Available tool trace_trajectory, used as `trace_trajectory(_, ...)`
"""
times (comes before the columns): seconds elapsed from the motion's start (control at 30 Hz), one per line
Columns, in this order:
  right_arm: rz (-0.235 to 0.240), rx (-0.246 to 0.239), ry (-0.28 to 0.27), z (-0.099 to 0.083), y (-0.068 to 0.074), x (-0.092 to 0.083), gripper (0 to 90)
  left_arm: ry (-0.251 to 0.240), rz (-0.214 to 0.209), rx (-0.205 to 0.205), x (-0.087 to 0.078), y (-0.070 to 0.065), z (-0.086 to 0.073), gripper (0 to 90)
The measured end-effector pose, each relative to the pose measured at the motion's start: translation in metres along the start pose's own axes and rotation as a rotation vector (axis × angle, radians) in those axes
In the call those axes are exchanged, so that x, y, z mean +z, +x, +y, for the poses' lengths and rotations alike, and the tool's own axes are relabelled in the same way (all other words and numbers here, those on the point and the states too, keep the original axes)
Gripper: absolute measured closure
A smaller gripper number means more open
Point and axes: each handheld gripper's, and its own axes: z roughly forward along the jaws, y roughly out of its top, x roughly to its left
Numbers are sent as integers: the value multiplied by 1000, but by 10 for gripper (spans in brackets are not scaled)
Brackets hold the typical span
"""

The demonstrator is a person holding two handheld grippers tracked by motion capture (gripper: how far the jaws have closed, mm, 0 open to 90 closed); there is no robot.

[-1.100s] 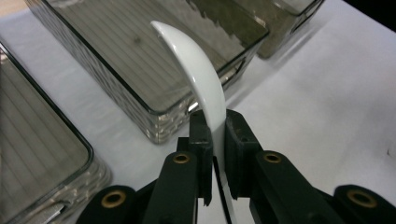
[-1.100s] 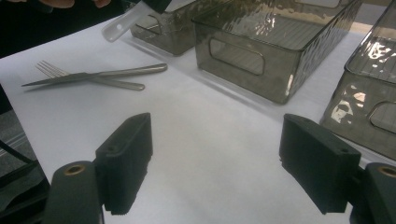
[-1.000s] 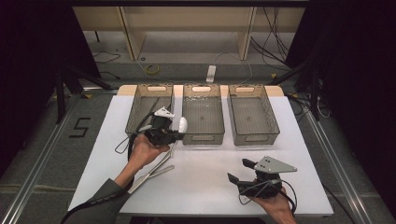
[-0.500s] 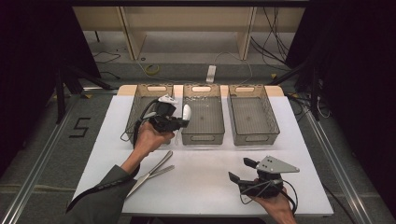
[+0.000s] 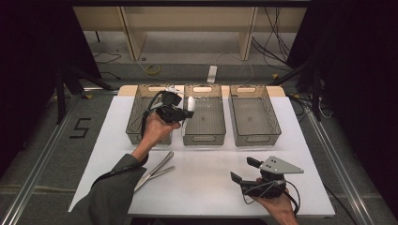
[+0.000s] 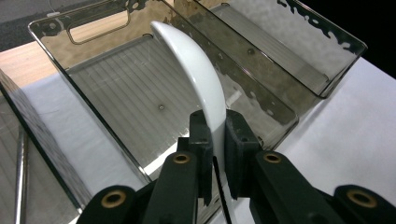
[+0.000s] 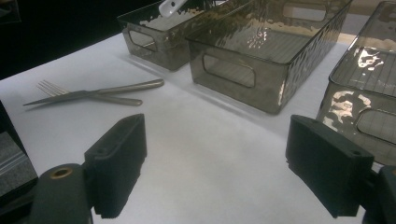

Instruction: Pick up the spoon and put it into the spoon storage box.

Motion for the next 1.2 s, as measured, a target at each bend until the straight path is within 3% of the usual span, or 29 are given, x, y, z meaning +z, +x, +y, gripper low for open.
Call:
trace_trajectory(0.4,0,-2,-13,0,0,-1,194,8,8,18,16,-1,11,825)
trace_trajectory(0.87,6,-1,-8,0,1,-1,196,8,59,29,31,8,18,824)
trace_trajectory(1.2,6,-5,-5,0,1,-1,197,-2,66,2,43,13,18,824)
